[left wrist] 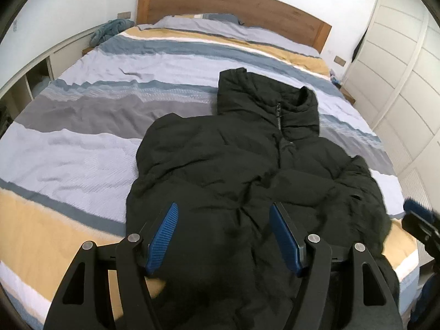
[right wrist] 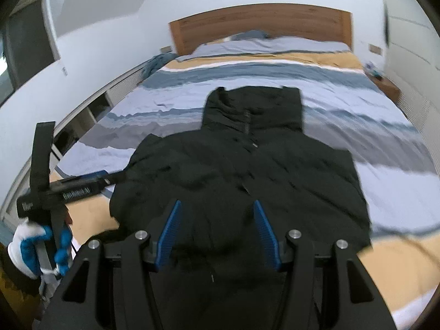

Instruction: Fold large clothes

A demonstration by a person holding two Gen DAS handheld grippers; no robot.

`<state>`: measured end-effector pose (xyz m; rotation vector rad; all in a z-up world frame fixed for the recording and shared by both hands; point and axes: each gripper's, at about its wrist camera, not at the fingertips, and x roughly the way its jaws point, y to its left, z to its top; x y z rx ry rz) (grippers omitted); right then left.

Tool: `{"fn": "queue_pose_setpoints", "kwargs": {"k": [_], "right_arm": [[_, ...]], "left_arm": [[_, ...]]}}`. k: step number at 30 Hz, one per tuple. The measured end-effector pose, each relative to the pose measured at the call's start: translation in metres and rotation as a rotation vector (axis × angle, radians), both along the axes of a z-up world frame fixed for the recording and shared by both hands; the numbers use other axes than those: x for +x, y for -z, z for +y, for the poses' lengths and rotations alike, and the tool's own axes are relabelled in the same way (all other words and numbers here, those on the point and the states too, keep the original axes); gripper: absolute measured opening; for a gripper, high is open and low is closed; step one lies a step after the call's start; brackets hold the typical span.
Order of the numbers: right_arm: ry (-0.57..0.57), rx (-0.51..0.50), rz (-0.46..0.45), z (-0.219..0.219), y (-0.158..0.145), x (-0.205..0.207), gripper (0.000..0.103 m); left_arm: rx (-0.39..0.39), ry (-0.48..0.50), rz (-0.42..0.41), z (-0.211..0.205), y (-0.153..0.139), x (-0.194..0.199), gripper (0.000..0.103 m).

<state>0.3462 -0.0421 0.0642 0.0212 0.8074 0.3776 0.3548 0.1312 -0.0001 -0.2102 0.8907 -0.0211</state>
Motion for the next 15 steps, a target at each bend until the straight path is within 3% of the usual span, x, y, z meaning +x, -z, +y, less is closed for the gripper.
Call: {"fn": "queue_pose_setpoints", "kwargs": {"k": [7,10,15], "right_arm": [[-0.04,-0.108,0.065,0.036,0.062,0.048,0.053],[-0.05,-0.146,0.092,0.032,0.091,0.051,0.054],[-0.063,-0.103,0.114,0.006,0.115,0.043,0.054]], "left_arm": [[-0.013,0.001,0.048,0.001,0.052,0.031,0.069],[-0.001,0.026,0.069,0.0,0.075,0.028,0.07],[0.003,0.039,0.089,0.004,0.084,0.017,0.07]]}}
